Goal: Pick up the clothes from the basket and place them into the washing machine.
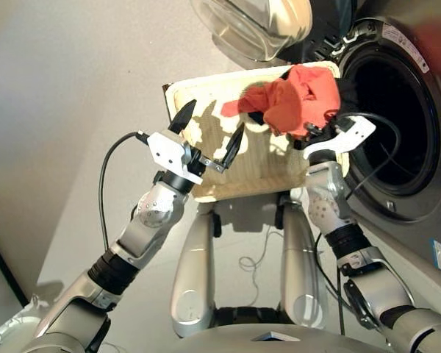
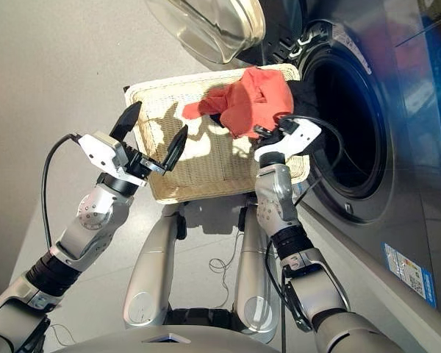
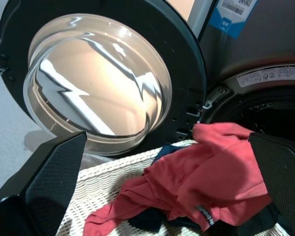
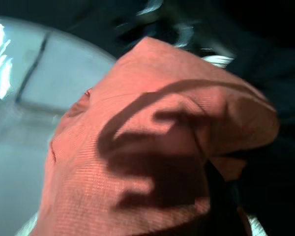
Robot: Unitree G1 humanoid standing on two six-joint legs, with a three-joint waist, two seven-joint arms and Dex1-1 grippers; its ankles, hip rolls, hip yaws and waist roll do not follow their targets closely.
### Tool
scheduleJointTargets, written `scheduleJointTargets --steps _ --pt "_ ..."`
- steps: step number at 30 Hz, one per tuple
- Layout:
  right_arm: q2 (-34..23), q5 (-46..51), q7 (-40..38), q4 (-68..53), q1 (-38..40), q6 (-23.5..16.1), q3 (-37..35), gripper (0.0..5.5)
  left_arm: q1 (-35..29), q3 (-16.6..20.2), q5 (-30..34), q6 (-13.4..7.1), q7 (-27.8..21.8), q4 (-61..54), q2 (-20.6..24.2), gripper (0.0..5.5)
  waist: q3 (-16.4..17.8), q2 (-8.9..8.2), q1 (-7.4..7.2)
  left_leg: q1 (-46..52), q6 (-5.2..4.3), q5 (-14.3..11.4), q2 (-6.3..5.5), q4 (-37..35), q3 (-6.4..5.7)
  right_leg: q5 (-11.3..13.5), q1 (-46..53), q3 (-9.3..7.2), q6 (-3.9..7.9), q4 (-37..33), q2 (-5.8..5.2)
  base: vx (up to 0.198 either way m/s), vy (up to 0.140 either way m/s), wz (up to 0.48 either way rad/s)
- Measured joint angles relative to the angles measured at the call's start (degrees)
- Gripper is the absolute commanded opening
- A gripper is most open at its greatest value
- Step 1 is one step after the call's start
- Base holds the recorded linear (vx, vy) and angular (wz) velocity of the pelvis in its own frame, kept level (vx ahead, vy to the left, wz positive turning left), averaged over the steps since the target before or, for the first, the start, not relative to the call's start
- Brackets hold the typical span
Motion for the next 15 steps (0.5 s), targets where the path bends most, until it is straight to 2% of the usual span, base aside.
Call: scheduleJointTargets --steps 8,15 --pt "3.0 11.3 -1.3 11.6 -2.6 -5.0 -11.3 0.0 0.0 0.0 0.0 0.0 0.0 0.0 -0.2 5.5 0.0 0.02 0.04 0.0 0.09 0.0 -0.22 0.0 0.22 0.1 -0.1 0.29 0.19 0.0 -0.17 0.0 0.0 0.0" --pt "1.1 17.8 -4.0 19.6 -7.3 -7.4 -18.5 0.0 -0.2 -0.2 0.0 0.1 0.0 0.0 -0.2 5.5 0.0 0.13 -0.14 -0.8 0.23 0.2 -0.22 0.1 0.61 0.4 -1.1 0.7 0.29 0.0 -0.12 0.0 0.0 0.0"
